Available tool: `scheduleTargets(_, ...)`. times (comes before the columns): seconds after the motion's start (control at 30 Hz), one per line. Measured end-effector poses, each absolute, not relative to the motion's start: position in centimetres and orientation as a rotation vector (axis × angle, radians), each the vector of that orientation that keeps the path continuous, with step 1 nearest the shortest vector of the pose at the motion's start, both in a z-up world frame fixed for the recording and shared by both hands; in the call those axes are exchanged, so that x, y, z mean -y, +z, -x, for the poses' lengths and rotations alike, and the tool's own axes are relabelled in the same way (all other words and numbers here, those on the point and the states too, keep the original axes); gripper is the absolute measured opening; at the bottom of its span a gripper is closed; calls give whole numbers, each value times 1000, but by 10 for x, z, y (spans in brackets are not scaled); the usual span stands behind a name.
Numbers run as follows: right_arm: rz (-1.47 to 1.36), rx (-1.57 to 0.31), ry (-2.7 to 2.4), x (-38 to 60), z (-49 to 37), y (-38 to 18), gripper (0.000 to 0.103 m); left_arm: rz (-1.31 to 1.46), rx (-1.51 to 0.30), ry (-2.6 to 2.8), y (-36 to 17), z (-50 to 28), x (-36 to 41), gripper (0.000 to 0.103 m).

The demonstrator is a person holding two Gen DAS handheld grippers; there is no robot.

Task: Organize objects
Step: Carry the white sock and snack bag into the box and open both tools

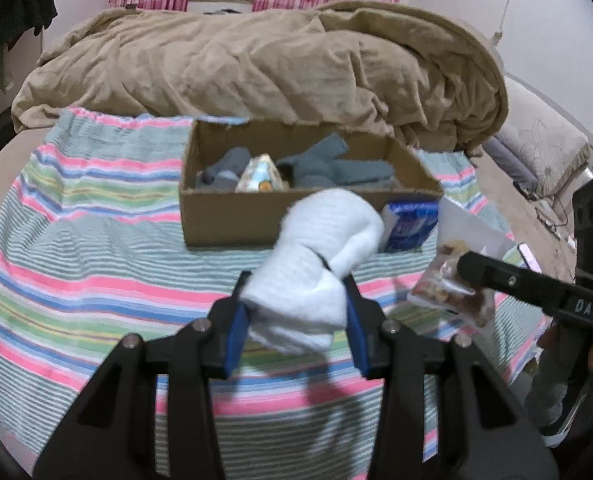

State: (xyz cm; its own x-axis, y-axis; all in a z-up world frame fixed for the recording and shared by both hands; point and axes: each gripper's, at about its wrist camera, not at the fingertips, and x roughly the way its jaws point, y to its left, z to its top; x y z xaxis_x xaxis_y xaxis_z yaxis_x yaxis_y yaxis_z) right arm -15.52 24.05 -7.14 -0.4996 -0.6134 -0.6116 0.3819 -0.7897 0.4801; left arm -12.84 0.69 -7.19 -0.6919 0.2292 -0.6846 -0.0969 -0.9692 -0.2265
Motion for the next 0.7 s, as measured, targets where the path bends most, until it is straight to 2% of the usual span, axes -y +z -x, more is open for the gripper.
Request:
scheduleTargets(0.4, -1000, 354, -2323, -238, 140, -34, 50, 990, 288, 2765, -20, 106, 6, 43)
scheduleTargets(0.7, -921, 327, -2373, -244, 146, -5, 50, 946, 319, 2771, -5, 113, 12, 43)
